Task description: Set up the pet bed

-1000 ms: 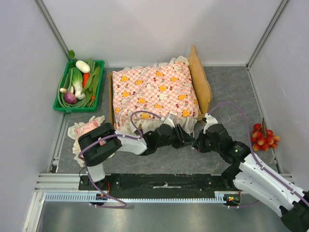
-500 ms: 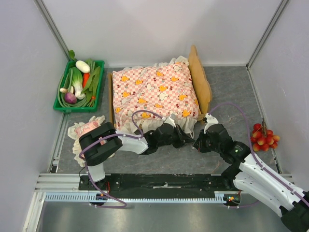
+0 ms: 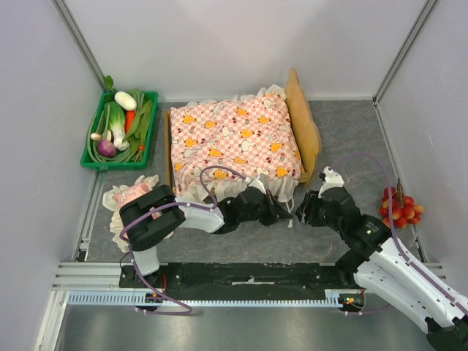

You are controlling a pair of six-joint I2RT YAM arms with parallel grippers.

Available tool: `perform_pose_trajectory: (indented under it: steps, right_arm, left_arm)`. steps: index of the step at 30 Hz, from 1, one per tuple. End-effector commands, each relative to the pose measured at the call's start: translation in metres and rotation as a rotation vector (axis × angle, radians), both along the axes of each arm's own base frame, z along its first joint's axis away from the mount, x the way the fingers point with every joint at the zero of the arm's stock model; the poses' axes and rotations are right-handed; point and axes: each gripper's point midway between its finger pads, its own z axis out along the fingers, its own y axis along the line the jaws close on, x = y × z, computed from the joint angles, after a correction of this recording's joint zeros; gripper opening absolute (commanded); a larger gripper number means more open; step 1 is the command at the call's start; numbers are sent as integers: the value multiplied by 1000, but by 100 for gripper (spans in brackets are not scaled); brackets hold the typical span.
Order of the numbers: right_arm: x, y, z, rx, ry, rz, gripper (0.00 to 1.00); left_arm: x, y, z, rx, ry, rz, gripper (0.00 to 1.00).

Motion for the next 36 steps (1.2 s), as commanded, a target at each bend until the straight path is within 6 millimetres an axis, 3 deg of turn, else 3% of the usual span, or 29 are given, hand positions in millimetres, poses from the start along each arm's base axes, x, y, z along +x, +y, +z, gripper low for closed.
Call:
perform_pose_trajectory:
  steps: [1, 6, 11, 17, 23, 31, 36]
  right_arm:
    - [25, -25, 36, -63, -110, -169, 57]
    - [39, -21, 6, -182, -14, -174, 47]
    - [55, -4, -16, -161, -5, -150, 41]
    - [59, 3, -56, -162, 49, -142, 45]
    - [70, 2, -80, -179, 54, -200, 48]
    - [77, 4, -103, -193, 76, -202, 47]
    - [73, 1, -93, -142, 49, -237, 43]
  left_arm:
    - [-2, 8, 5, 39, -65, -45, 2]
    - [-2, 15, 5, 55, -80, -55, 2]
    - [-3, 20, 4, 88, -105, -69, 2]
    - [2, 23, 9, 97, -130, -75, 2]
    - [5, 17, 17, 87, -150, -102, 2]
    - [6, 13, 25, 90, -180, -126, 2]
    - [7, 13, 25, 94, -181, -124, 2]
